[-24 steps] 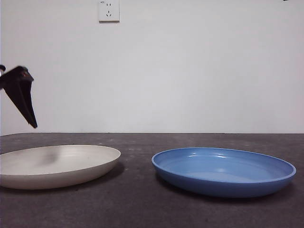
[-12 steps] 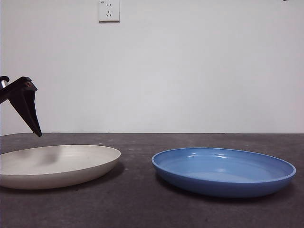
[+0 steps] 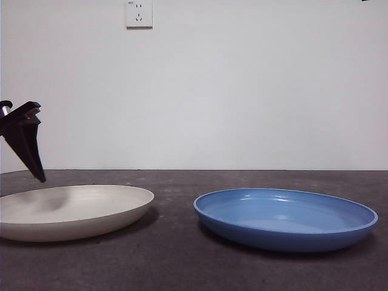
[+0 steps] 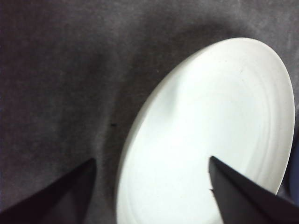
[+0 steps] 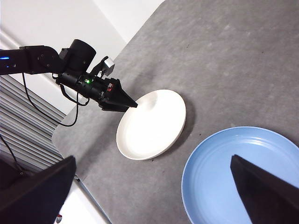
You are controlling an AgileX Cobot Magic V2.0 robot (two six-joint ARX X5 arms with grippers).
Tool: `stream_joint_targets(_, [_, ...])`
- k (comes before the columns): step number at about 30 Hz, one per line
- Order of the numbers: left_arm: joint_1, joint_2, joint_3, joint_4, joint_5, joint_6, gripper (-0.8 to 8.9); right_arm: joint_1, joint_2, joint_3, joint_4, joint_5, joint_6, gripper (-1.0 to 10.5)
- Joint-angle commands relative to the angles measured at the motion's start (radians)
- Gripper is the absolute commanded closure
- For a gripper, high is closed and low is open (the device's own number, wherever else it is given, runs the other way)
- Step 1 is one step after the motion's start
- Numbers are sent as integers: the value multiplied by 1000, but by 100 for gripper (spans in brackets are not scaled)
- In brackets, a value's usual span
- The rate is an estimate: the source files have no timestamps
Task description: Pick up the white plate, put it on the blue plate, put it on desk
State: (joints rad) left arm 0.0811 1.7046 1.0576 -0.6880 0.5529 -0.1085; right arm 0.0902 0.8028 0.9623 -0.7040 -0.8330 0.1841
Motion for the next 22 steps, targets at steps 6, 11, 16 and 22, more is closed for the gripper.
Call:
stream_joint_targets(6, [1, 28, 21, -2, -36, 18, 577, 2, 6, 18, 0, 3, -13, 286])
stream_joint_targets(11, [1, 29, 21, 2, -37, 18, 579, 2, 6, 18, -5, 3, -13, 286])
stream_joint_targets(16, [0, 32, 21, 5, -38, 18, 682, 2, 6, 18, -8, 2, -13, 286])
stream_joint_targets(22, [0, 32, 21, 16, -93, 19, 805, 2, 6, 18, -8, 0, -13, 286])
